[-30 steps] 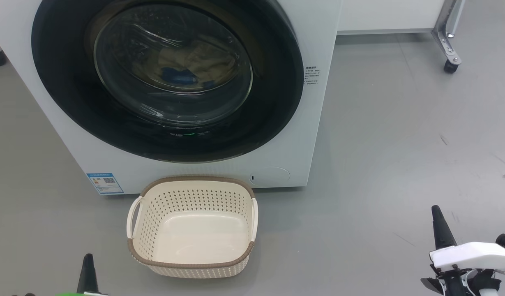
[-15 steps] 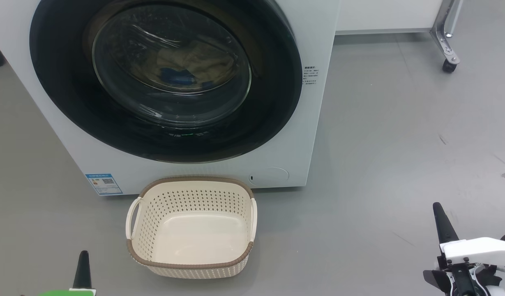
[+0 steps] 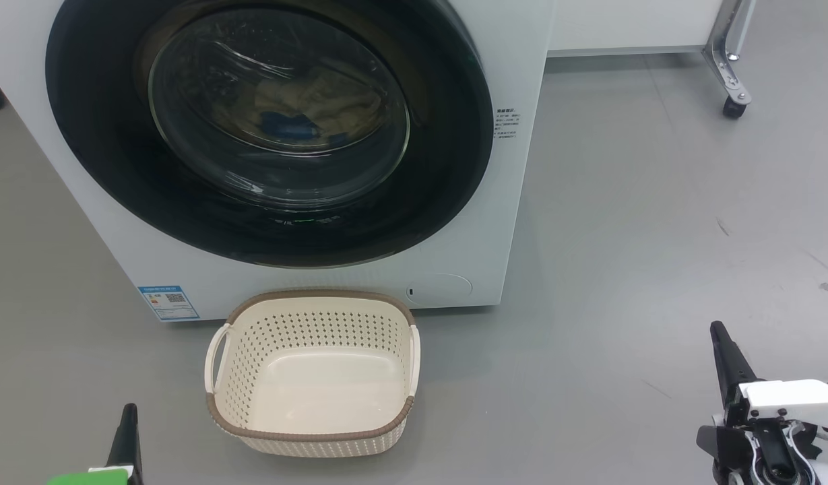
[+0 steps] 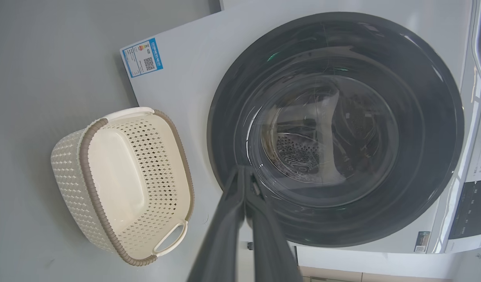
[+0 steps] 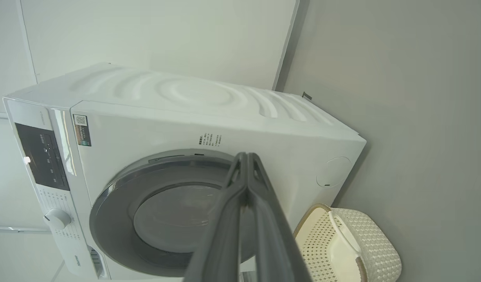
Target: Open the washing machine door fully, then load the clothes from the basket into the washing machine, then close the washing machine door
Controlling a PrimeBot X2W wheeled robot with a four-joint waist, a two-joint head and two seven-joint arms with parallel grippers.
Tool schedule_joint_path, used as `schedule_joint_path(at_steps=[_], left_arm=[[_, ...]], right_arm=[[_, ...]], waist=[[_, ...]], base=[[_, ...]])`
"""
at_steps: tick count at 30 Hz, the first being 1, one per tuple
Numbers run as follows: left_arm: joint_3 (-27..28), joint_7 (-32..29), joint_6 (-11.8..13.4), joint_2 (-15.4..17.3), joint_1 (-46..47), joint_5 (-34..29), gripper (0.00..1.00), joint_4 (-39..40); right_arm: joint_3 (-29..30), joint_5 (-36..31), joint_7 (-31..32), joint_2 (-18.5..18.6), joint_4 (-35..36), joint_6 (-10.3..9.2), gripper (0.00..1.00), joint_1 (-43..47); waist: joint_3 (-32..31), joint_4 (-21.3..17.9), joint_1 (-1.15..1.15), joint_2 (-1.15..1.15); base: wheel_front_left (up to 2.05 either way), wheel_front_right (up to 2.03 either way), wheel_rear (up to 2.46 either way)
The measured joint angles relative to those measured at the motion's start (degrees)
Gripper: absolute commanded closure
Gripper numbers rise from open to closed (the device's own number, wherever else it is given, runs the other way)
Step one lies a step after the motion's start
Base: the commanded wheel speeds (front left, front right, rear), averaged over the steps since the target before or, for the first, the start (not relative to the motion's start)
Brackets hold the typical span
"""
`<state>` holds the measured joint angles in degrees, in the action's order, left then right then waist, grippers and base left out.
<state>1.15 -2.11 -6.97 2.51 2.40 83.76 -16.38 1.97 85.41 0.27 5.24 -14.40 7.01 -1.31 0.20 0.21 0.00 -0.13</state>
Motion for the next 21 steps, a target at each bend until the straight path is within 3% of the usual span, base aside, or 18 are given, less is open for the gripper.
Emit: schedule_joint_path(at_steps=[13, 21], left_arm=[[1.2, -2.4, 0.0, 0.4, 1.0, 9.3, 1.0, 0.7], [1.3, -2.4, 0.0, 0.4, 1.0, 9.9, 1.0, 0.8]], right_arm=[[1.1, 9.8, 2.1, 0.0, -0.7, 0.0, 1.0, -1.5], [1.1, 10.0, 2.1, 0.0, -0.9, 0.0, 1.0, -1.6]], waist=[[0.0, -0.2, 0.0, 0.0], [0.0, -0.2, 0.0, 0.0]], base=[[0.0, 0.0, 0.0], [0.0, 0.0, 0.0]])
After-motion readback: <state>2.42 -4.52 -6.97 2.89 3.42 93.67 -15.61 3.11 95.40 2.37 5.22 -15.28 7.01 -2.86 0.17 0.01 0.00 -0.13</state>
